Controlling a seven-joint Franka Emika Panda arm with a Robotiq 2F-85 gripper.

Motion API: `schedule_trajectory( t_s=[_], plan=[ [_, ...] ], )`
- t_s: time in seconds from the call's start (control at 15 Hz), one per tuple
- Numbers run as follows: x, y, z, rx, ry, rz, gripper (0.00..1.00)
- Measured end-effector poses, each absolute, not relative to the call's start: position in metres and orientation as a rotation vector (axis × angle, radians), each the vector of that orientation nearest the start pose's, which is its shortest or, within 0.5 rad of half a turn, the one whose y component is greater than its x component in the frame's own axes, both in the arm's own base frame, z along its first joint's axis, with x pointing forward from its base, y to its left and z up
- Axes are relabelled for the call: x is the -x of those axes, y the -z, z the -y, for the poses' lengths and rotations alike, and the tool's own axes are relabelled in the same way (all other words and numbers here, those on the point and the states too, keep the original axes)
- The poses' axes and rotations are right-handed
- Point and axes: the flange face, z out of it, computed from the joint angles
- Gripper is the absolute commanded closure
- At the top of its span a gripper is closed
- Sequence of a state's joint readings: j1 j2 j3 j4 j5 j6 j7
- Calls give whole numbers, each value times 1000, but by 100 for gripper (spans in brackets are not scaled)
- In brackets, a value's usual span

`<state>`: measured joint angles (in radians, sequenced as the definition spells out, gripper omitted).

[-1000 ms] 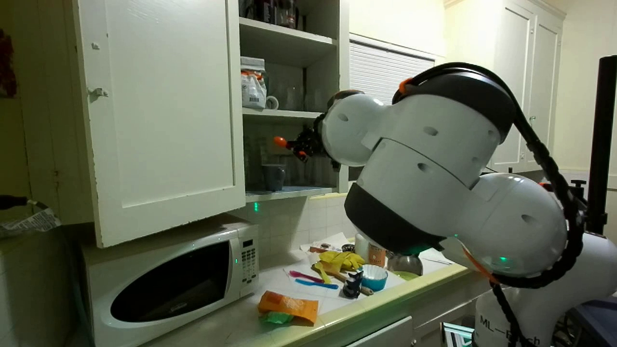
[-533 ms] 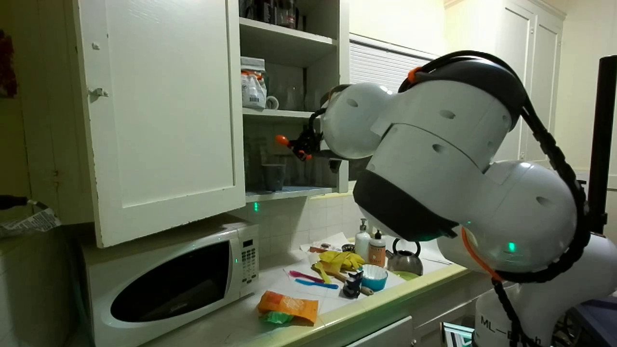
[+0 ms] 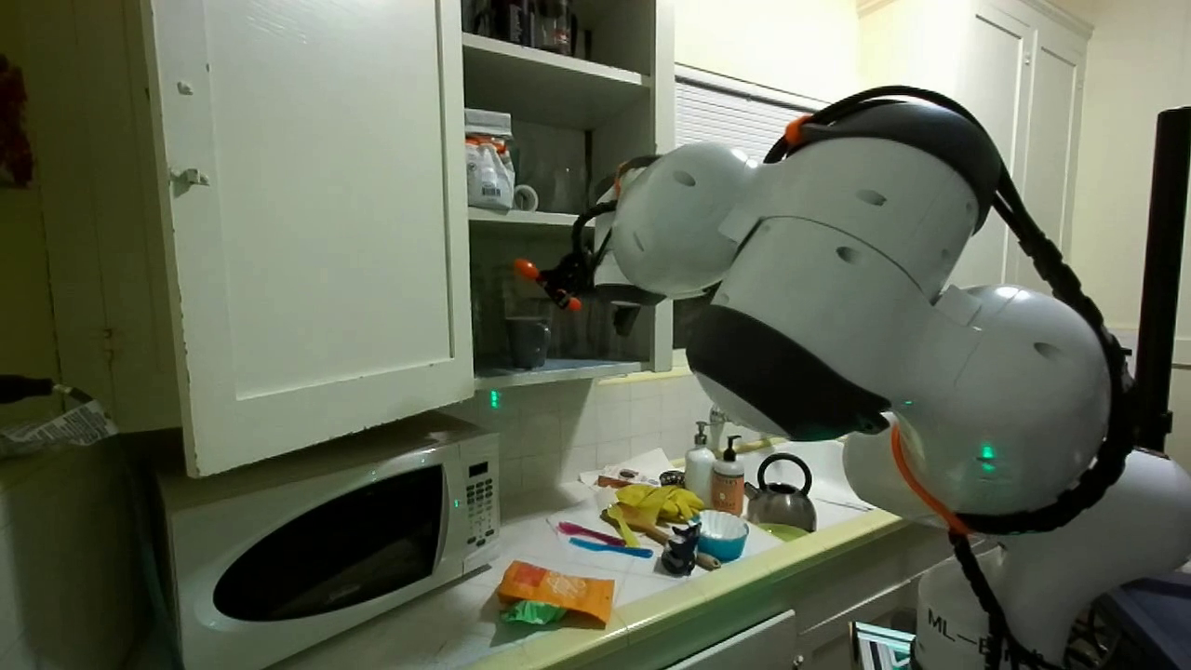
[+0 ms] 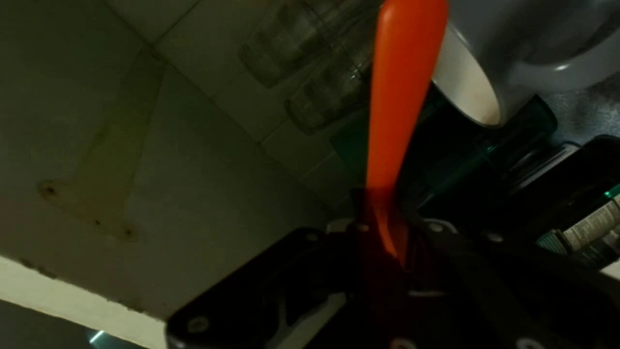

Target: Put the orange spoon in the grey block in the cabinet

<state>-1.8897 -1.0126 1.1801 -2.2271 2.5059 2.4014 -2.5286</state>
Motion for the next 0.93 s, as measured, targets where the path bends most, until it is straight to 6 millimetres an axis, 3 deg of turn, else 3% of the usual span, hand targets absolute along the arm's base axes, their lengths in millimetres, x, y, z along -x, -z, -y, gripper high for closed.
schedule_trajectory(
  t_s=[0.93],
  plan=[
    [-518, -547, 196, -1759, -1498, -557, 96]
  ],
)
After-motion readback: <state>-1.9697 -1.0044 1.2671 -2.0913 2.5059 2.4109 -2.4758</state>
